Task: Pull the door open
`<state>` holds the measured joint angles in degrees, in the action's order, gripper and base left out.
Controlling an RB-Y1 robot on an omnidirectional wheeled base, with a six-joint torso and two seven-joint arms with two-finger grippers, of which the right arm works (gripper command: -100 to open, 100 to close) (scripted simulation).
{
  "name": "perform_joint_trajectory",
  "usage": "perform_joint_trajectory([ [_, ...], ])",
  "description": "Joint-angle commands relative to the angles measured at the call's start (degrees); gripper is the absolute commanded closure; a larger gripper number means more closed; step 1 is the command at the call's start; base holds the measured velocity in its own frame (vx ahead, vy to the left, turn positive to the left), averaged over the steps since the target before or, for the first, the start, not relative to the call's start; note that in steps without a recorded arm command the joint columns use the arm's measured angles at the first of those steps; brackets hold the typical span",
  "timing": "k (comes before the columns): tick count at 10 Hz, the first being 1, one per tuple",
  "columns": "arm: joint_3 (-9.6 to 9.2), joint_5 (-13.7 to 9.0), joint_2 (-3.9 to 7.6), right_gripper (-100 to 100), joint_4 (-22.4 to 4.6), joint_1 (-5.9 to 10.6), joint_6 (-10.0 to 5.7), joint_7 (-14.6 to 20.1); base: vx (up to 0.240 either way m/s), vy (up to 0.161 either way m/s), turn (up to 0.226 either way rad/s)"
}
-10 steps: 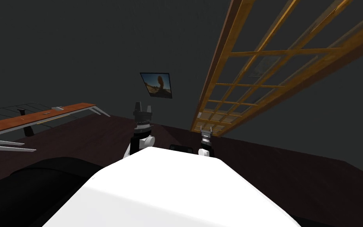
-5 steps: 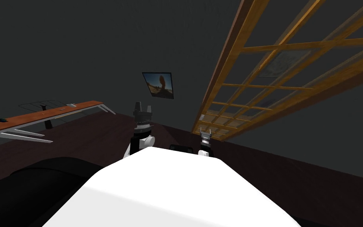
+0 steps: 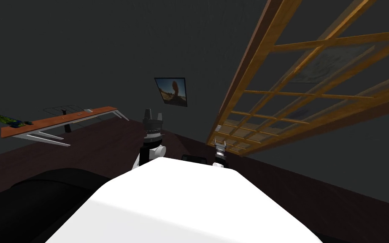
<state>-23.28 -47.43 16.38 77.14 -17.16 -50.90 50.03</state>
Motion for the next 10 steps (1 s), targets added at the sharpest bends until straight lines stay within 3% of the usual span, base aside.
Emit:
perform_joint_trajectory([
  [1,-0.86,-1.5,0.42,-100,-1.9,0.56,-0.91,1.6,0.085,-0.033,0.104],
  [10,-5.80,-9.7,3.14,-100,-12.3,2.89,-6.07,10.0,0.092,-0.055,0.100],
])
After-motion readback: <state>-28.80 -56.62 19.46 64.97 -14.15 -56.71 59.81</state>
